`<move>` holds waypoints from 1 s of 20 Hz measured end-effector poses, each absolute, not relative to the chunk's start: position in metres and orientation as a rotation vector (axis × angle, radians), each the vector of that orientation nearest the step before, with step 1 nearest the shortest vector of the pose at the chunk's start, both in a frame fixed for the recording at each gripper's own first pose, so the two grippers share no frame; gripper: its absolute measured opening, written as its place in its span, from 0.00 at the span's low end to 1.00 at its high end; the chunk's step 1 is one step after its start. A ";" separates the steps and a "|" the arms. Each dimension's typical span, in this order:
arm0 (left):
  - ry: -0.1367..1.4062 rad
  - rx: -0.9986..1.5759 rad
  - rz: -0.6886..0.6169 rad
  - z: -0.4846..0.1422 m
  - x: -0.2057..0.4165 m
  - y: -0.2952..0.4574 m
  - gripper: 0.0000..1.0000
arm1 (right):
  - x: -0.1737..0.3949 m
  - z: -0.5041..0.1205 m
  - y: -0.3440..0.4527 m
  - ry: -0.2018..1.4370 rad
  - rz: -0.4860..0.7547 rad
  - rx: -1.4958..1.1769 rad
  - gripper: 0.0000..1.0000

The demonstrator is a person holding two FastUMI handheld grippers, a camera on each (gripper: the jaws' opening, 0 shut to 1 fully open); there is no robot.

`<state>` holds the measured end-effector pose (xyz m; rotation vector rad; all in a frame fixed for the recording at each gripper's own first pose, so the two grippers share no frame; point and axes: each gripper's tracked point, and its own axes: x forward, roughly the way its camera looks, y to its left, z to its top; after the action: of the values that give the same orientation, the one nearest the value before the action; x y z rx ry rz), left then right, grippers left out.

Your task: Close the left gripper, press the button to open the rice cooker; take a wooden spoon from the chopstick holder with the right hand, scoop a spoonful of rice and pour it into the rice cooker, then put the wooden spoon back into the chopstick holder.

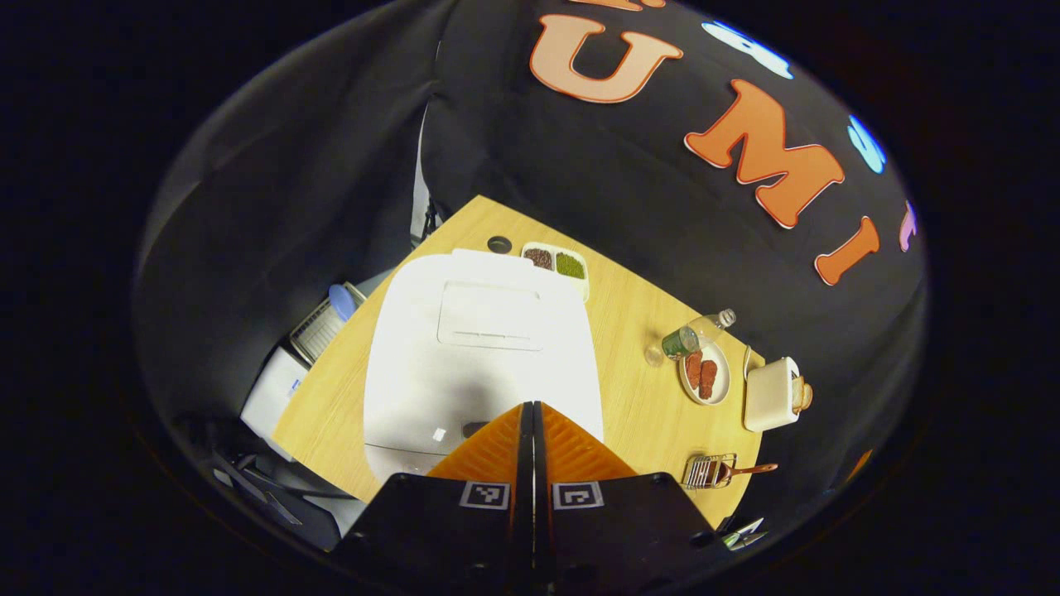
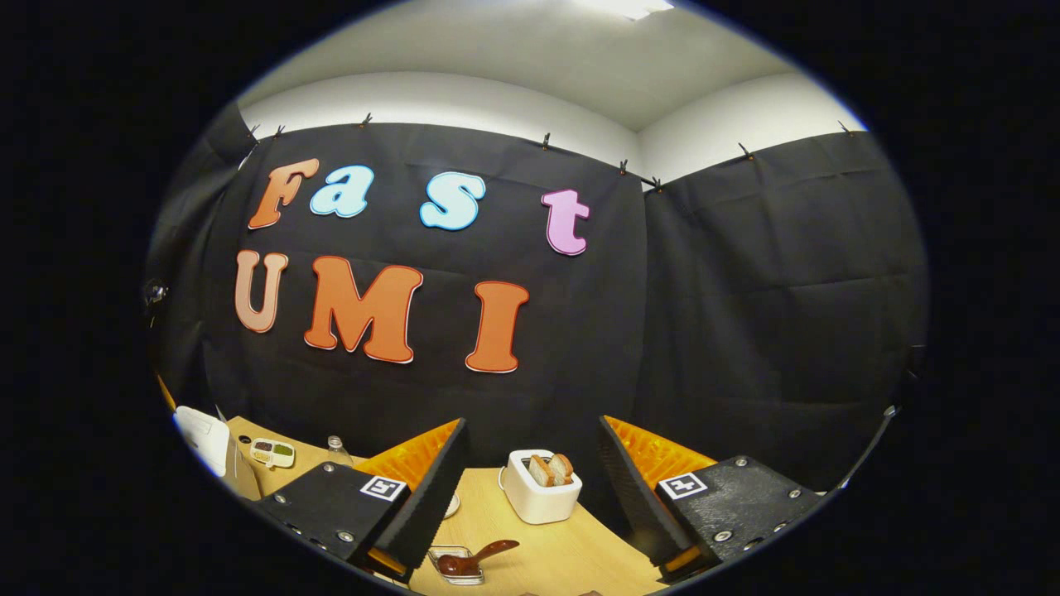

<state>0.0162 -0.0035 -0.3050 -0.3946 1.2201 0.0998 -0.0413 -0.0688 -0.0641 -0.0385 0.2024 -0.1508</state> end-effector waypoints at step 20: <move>1.134 -0.298 0.072 -0.316 0.032 -0.003 0.05 | -0.062 -0.112 -0.073 0.341 -0.168 -0.002 0.95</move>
<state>0.0322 -0.0031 -0.3163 -0.2977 1.1340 0.0722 -0.0625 -0.0727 -0.1118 -0.0023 0.3407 -0.1677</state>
